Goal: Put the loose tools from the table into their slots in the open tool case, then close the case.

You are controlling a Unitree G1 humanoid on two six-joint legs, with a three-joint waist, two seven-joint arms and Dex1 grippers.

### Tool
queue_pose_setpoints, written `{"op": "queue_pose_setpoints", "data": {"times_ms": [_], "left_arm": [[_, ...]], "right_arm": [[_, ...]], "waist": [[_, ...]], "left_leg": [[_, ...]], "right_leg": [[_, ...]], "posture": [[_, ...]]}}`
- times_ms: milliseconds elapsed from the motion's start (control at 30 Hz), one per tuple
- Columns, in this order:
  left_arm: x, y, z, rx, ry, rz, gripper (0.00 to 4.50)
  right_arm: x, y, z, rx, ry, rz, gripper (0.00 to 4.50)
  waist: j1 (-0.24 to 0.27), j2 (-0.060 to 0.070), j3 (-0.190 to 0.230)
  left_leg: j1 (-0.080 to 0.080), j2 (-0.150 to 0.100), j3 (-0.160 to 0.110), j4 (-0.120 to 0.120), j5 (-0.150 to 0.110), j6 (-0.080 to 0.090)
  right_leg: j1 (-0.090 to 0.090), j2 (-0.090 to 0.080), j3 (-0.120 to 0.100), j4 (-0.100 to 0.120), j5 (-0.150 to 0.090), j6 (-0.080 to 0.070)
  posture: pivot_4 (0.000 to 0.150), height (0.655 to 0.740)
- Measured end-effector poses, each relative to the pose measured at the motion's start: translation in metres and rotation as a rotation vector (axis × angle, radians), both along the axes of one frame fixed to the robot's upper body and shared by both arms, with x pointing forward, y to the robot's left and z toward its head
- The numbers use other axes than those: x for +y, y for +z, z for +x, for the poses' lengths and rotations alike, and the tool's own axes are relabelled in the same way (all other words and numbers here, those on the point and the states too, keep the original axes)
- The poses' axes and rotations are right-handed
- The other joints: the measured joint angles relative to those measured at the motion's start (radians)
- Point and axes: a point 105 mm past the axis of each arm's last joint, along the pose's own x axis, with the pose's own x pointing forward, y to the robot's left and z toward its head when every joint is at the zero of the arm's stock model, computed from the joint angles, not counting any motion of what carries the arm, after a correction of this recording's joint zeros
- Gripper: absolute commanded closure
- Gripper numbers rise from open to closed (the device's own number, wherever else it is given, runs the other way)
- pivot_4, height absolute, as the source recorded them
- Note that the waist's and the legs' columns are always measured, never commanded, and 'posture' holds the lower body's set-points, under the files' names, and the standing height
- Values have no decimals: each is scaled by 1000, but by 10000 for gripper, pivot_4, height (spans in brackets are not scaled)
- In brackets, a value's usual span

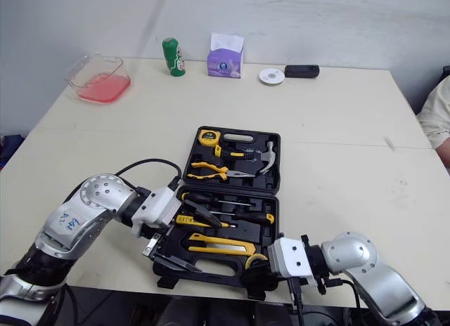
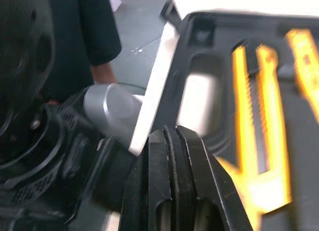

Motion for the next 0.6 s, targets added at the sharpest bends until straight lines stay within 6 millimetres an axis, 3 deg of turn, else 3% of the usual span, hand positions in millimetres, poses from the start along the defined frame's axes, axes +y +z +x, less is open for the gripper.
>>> {"op": "queue_pose_setpoints", "data": {"times_ms": [333,600], "left_arm": [[2,0,1,-8,0,11,0],[1,-1,4,-31,18,5,0]], "right_arm": [[-14,-15,5,41,-35,39,44798],[-14,-12,6,116,-84,30,44798]], "waist": [[4,-3,-2],[3,-3,-2]], "left_leg": [[15,0,0,-2,-1,2],[15,1,-2,-3,-3,2]], "right_leg": [[15,-1,0,-4,0,0],[18,-3,-1,-7,0,0]], "posture": [[1500,7244],[1500,7244]]}}
